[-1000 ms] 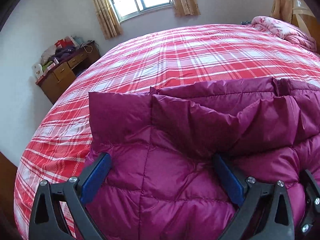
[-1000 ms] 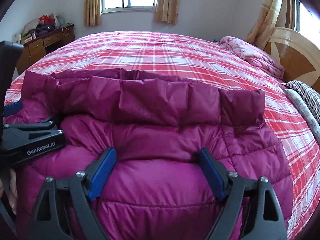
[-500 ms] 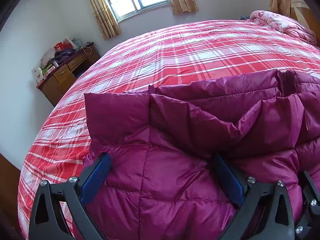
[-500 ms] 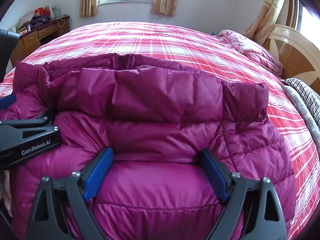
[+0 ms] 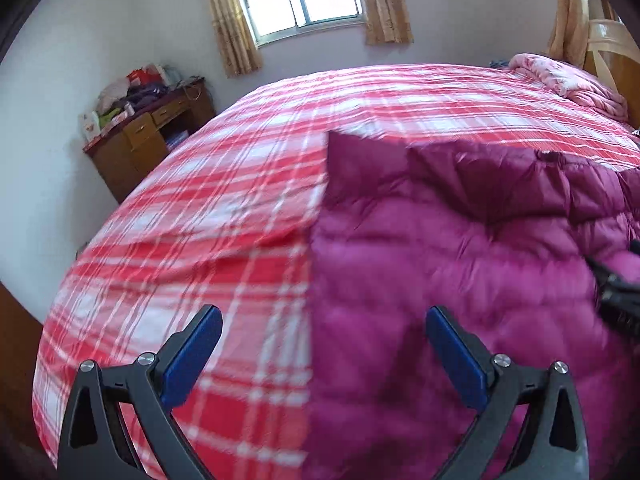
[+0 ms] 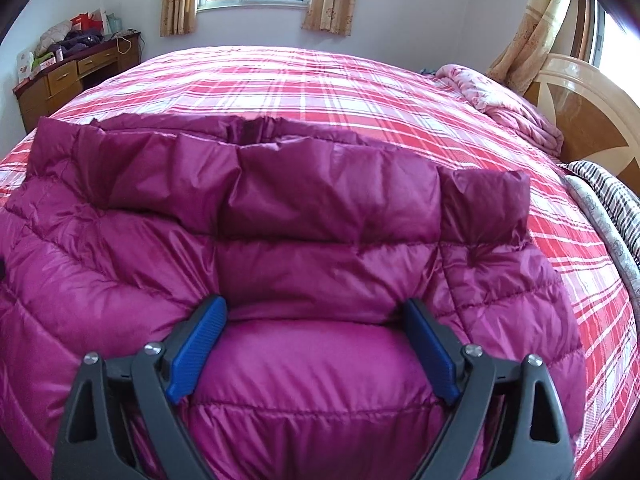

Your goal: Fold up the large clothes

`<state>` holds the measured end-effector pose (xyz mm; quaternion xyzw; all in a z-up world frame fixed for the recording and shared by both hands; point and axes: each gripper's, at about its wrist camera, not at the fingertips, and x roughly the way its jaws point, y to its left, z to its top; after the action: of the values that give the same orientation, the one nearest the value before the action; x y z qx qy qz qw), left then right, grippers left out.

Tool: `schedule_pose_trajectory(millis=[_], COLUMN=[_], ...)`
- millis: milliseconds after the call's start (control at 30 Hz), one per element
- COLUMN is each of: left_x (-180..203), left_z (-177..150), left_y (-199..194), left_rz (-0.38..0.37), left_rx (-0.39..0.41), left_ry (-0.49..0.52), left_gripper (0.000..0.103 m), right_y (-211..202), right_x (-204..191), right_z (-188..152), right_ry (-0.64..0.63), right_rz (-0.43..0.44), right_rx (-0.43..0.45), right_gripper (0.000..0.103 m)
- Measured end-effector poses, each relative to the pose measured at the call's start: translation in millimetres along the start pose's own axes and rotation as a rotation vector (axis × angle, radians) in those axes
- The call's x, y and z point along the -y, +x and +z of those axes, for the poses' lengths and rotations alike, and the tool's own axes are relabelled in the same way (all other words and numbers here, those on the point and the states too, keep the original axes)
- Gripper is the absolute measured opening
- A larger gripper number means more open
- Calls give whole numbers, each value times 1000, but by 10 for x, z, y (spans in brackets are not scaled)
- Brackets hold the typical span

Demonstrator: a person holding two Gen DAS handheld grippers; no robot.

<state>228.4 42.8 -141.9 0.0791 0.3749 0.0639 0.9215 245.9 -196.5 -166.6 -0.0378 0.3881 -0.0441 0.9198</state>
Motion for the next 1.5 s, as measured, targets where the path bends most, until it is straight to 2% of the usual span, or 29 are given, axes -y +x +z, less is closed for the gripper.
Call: schedule_pose_trajectory(millis=[167, 267, 333, 367, 433, 467, 500, 533, 567, 633, 667, 800, 833, 900, 933, 1000, 1067, 1200, 1300, 1367, 1500], left_x=[-369, -369, -310, -261, -157, -124, -65, -1, 61, 179, 231, 275, 285, 318, 364, 463, 646, 1087, 1550, 1844, 2423], left_z=[-431, -547, -586, -596, -638, -628, -614, -593, -578, -543, -531, -388, -327, -237, -177, -76, -20, 56, 51, 37, -50], left_y=[-184, -214, -182, -151, -92, -109, -134, -169, -218, -312, -372, -652, -783, -1001, -1144, -1361, -1593, -1906, -2031, -2013, -1820], left_rz=[-133, -182, -220, -237, -274, -249, -250, -263, -249, -233, -212, -173, -168, -166, -171, -194, -211, -289, -356, -411, -437], left_rx=[-31, -15, -17, -28, -34, -16, -3, -1, 4, 24, 40, 113, 151, 216, 252, 303, 360, 434, 454, 437, 396], left_ry=[-138, -181, -186, -177, -161, -144, -115, -85, -59, 10, 46, 107, 126, 164, 191, 236, 310, 429, 527, 567, 634], left_gripper=[102, 102, 101, 92, 80, 72, 61, 41, 29, 14, 12, 10, 10, 10, 10, 10, 10, 10, 10, 10, 10], right_y=[-747, -813, -679, -610, -574, -574, -578, -577, -580, -565, -577, -634, -690, -825, -963, -1133, -1184, -984, -757, -664, -654], right_x=[-93, -114, -153, -156, -171, -206, -244, -260, -265, -230, -210, -149, -122, -56, 10, 142, 304, 660, 985, 1114, 1306], right_z=[-356, -600, -758, -812, -873, -883, -892, -893, -893, -871, -889, -887, -868, -851, -853, -871, -883, -930, -1004, -1068, -1259], right_ry=[-45, -71, -92, -85, -71, -77, -83, -85, -83, -69, -63, -64, -64, -52, -32, 0, 33, 66, 139, 169, 220], right_rz=[45, 3, -16, -9, -20, -34, -53, -64, -64, -46, -38, -12, 16, 47, 52, 29, 12, -81, -106, -91, -33], right_rx=[124, 118, 79, 66, 105, 117, 128, 132, 133, 130, 129, 113, 105, 116, 159, 219, 231, 183, 129, 106, 125], right_gripper=[94, 94, 94, 94, 94, 94, 94, 94, 94, 95, 95, 94, 92, 76, 76, 76, 76, 76, 76, 76, 76])
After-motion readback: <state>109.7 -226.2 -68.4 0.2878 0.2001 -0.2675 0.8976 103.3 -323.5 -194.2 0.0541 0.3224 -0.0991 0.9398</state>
